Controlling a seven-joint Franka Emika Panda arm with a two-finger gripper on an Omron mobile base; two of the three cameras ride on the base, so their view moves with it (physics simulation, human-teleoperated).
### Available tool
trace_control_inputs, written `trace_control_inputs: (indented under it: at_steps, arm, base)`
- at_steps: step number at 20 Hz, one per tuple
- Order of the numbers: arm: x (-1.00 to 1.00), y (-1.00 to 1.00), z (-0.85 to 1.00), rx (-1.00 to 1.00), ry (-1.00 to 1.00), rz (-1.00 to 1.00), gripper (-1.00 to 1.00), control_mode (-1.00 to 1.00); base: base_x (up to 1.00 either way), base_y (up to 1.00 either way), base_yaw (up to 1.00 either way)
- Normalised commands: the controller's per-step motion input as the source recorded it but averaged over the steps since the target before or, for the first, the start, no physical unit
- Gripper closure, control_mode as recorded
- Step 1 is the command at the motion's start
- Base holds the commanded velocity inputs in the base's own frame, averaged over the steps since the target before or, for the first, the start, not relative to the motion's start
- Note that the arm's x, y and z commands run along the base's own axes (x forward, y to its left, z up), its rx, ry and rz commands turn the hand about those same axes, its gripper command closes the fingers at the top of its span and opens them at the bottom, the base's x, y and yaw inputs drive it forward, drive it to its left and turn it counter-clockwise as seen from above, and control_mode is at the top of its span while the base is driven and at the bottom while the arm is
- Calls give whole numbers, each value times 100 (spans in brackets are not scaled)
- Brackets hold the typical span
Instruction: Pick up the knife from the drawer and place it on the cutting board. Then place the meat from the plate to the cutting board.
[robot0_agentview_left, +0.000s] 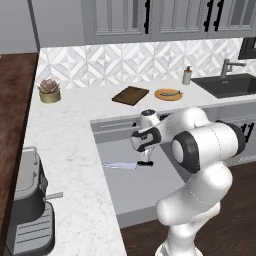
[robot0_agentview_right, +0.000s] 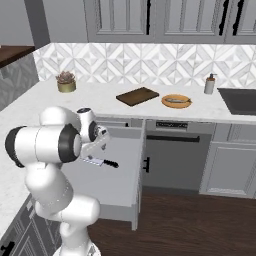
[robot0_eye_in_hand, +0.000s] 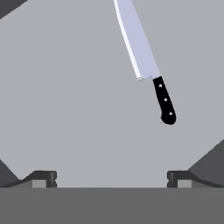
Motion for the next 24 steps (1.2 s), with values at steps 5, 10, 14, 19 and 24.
trace_control_inputs:
  at_steps: [5,10,14,19,24]
  arm:
    - [23,0,-46,-1,16,3,-100,-100]
    - [34,-17,-56,-1,5,0,-100,-100]
    - [48,-2,-39,-1,1,0,-100,-100]
    - [46,0,-48,0,2,0,-100,-100]
    - [29,-4,-55,-3,0,0,-100,-100]
  base:
    - [0,0,0]
    - [0,0,0]
    - [0,0,0]
    - [0,0,0]
    - [0,0,0]
